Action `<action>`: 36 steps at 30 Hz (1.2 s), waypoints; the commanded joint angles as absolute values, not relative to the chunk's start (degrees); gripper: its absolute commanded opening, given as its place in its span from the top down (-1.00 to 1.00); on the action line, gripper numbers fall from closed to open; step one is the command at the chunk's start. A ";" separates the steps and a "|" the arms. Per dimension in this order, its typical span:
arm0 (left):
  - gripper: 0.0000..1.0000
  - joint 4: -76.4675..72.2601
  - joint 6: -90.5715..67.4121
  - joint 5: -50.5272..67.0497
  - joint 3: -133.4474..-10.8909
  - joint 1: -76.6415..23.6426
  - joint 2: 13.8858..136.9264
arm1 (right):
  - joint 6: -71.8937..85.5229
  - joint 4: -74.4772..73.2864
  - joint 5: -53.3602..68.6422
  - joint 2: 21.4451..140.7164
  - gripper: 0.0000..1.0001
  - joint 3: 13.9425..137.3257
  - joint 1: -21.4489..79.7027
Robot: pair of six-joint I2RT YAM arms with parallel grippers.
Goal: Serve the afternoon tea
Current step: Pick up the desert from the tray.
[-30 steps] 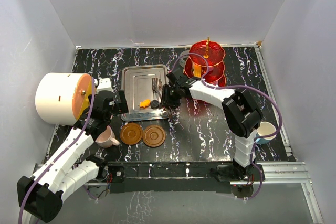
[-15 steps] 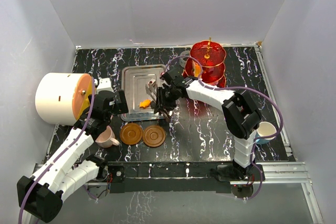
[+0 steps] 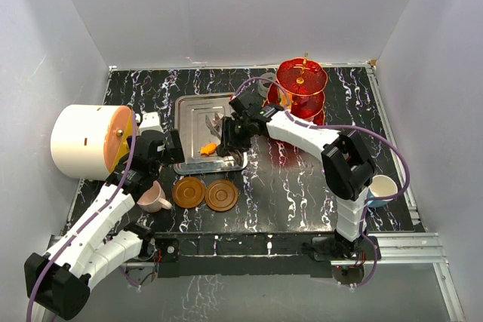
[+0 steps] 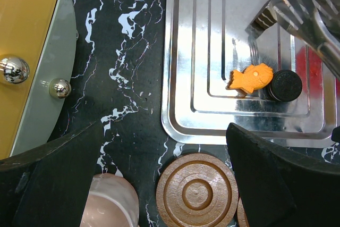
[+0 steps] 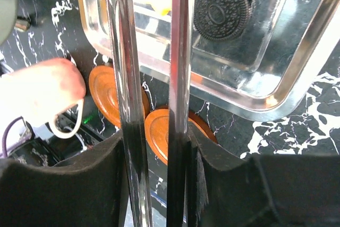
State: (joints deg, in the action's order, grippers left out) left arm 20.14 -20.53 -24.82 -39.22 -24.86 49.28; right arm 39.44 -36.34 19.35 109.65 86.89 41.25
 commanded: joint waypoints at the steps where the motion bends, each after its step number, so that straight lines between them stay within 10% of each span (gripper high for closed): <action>1: -0.97 19.88 -20.04 -25.14 -39.73 -24.87 48.25 | 43.73 -33.82 13.67 105.92 0.29 88.48 41.89; 36: -0.97 20.21 -19.51 -26.52 -39.66 -24.87 46.71 | 55.40 -27.04 8.75 112.55 0.12 87.72 45.43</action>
